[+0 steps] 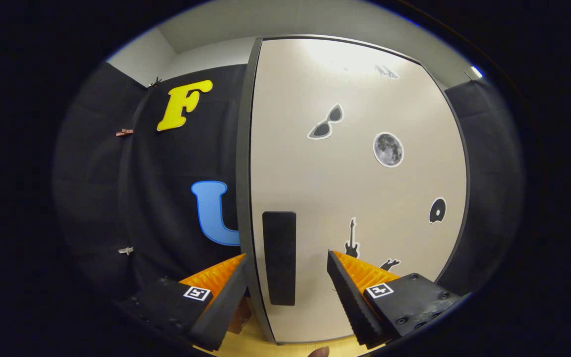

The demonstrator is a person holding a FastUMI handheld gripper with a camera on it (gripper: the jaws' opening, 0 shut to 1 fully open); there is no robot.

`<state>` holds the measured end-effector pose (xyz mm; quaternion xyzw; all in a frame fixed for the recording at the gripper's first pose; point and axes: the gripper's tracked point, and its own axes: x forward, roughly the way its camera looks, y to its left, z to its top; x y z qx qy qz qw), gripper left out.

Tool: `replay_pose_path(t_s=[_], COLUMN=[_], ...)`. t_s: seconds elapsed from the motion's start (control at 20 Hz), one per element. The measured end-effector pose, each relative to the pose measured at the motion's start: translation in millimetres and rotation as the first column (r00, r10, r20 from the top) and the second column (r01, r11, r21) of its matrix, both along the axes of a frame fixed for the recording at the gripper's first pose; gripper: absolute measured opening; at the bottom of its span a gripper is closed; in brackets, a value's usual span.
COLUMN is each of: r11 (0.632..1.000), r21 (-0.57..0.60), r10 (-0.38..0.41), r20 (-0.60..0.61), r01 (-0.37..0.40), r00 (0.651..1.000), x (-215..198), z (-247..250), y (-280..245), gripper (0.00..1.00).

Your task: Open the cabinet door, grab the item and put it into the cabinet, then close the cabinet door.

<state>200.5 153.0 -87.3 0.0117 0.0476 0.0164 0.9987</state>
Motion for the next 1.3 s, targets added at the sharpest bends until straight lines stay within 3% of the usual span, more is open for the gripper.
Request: replay_pose_path(t_s=[0.05,0.25,0.4,0.45,0.5,0.6,0.7,1.3], r11=[1.000,0.999,0.998,0.998,0.998,0.999,1.000,0.992], r21=[-0.003,-0.023,-0.047,-0.046,-0.030,-0.019,-0.014,0.033], r10=[-0.004,-0.044,-0.044,-0.047,-0.050,-0.028,-0.003,0.121], r20=[-0.006,-0.006,-0.016,-0.003,-0.031,-0.056,-0.067,-0.100], r01=[0.004,0.044,0.043,0.047,0.049,0.027,0.002,-0.119], r00=[1.000,0.999,0.999,0.999,0.998,0.998,0.998,0.988], x=[3.7,14.8,-0.1,26.6,12.0,10.5,5.2,-77.7], z=[-2.5,-14.7,-12.4,-20.3,-21.0,-20.3,-19.1,-2.3], y=[1.7,-0.6,4.2,3.0,4.4,3.8,3.8,-15.5], gripper=[0.97,0.56,0.50,0.35,0.35,0.20,0.14,0.14])
